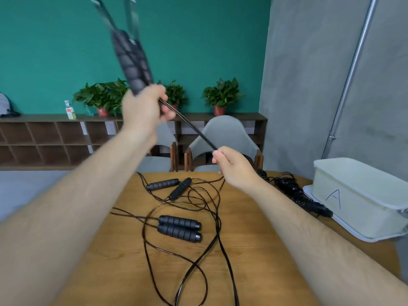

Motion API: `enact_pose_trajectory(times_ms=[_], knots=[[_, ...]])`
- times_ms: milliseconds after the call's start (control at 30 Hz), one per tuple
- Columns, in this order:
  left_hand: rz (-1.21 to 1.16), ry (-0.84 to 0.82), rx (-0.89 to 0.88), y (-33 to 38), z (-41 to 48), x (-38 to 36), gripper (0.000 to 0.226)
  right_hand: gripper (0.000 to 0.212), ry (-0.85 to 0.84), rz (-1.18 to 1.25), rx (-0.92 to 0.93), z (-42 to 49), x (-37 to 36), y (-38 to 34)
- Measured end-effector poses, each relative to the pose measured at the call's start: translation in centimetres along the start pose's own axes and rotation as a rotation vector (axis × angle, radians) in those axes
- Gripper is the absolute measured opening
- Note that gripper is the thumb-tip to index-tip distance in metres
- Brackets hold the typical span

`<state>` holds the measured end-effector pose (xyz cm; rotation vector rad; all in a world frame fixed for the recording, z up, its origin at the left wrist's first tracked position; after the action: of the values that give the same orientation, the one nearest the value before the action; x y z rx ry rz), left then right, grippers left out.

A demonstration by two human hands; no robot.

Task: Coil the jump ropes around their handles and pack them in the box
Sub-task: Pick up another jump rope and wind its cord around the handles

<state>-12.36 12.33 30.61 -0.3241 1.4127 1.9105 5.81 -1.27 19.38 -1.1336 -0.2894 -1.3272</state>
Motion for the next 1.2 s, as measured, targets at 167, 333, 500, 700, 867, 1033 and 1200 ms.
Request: enact_pose_trajectory(times_ms=[167, 333, 500, 700, 867, 1033, 1200], knots=[[-0.239, 0.151, -0.151, 6.9, 3.0, 3.1, 0.007, 0.028, 0.0, -0.096, -0.076, -0.3, -1.0, 3.8], [0.349, -0.14, -0.247, 5.3, 0.4, -0.1, 0.016, 0.03, 0.155, 0.001, -0.145, 0.2, 0.8, 2.9], [0.741, -0.409, 0.01, -3.5, -3.4, -2.3, 0.023, 0.031, 0.209, 0.031, -0.061, 1.4, 2.5, -0.9], [0.382, -0.345, 0.327, -9.0, -5.5, -2.4, 0.018, 0.029, 0.239, -0.08, 0.149, 2.0, 3.3, -4.8], [0.06, -0.209, 0.38, -9.2, -5.4, -2.1, 0.004, 0.028, 0.191, -0.117, 0.194, 1.6, 3.1, -5.7], [-0.177, -0.143, 0.275, -5.0, -3.0, -2.6, 0.014, 0.019, 0.099, -0.038, 0.157, 0.8, 2.3, -4.7], [-0.328, -0.034, 0.079, 2.2, 0.7, -1.0, 0.019, 0.05, 0.145, -0.012, 0.061, -0.2, 1.8, -0.9]])
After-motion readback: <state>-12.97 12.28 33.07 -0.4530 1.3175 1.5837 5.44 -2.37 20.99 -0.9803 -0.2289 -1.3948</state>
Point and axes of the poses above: each hand's wrist, its own z-axis towards the middle knuckle, its own x-axis out of the back of the hand, y = z × x, the point moved 10 cm from there along z, towards the middle knuckle, and after that the axes turned 15 degrees about -z, right-handed, at the moved point
